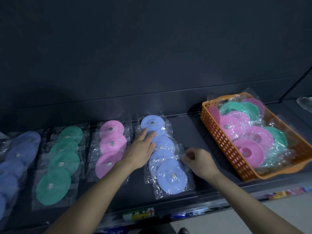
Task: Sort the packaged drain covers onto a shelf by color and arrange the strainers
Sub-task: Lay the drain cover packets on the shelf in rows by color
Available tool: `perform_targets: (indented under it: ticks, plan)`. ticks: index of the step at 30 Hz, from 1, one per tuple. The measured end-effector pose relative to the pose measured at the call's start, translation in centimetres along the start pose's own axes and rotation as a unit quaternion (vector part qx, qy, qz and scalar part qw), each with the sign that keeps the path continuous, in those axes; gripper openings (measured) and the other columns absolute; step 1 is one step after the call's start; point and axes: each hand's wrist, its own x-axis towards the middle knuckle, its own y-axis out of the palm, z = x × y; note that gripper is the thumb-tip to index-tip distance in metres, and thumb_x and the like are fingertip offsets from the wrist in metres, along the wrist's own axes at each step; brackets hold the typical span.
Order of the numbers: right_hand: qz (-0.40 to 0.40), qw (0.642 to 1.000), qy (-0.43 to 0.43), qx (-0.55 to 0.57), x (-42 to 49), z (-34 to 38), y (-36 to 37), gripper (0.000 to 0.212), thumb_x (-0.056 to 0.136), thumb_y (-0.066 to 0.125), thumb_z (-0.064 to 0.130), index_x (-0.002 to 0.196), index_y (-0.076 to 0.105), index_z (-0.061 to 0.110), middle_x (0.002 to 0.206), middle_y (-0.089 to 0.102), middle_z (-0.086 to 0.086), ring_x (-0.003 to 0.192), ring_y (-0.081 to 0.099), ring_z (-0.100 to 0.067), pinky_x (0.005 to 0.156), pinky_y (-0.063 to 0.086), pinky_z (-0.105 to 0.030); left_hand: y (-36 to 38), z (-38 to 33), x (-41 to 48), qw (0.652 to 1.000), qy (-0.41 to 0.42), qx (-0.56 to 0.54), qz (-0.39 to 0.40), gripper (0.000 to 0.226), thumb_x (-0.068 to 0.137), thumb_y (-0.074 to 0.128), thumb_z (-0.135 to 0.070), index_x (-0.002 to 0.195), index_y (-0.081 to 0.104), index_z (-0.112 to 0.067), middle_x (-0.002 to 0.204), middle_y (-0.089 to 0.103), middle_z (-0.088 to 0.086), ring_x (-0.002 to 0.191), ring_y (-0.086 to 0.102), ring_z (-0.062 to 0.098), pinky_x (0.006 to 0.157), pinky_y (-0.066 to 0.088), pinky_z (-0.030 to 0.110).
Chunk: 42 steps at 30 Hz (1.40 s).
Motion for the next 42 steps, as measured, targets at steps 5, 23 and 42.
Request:
perform_targets:
  ticks: [5,23,42]
  plan:
    - [-0.05,0.997,-0.052,-0.031,-0.2,0.8,-2.2,0.033,0.08,0.07,0.025,0.109,0.064,0.011,0.099,0.065,-0.005,0.089,0.062,-0.021,0.08,0.046,-0.024,-0.8,-1.0,0.3,0.999,0.041,0.009,-0.025,0.052,0.098,0.039,-0.036,0.146,0.03,-0.017,0.158,0.014,0.002,0.146,0.007,0.015,0.117,0.02,0.035]
    - [-0.089,0.973,-0.05,-0.206,0.7,-9.7,-17.2,0.032,0.082,0.063,0.021,0.111,0.063,0.006,0.109,0.062,-0.013,0.1,0.058,-0.031,0.086,0.048,-0.035,1.7,-19.9,4.1,0.97,0.23,0.049,-0.057,0.049,0.098,0.043,-0.034,0.143,0.037,-0.015,0.149,0.036,-0.002,0.137,0.031,0.011,0.111,0.021,0.02]
    - [0.0,0.997,0.015,0.078,5.2,-16.0,-21.6,0.033,0.078,0.069,0.012,0.109,0.06,0.019,0.082,0.065,0.003,0.069,0.063,-0.015,0.055,0.048,-0.024,7.6,-29.4,7.6,0.979,0.061,0.053,0.187,0.02,0.079,0.064,-0.024,0.093,0.054,-0.014,0.079,0.055,0.002,0.064,0.053,0.018,0.049,0.04,0.029]
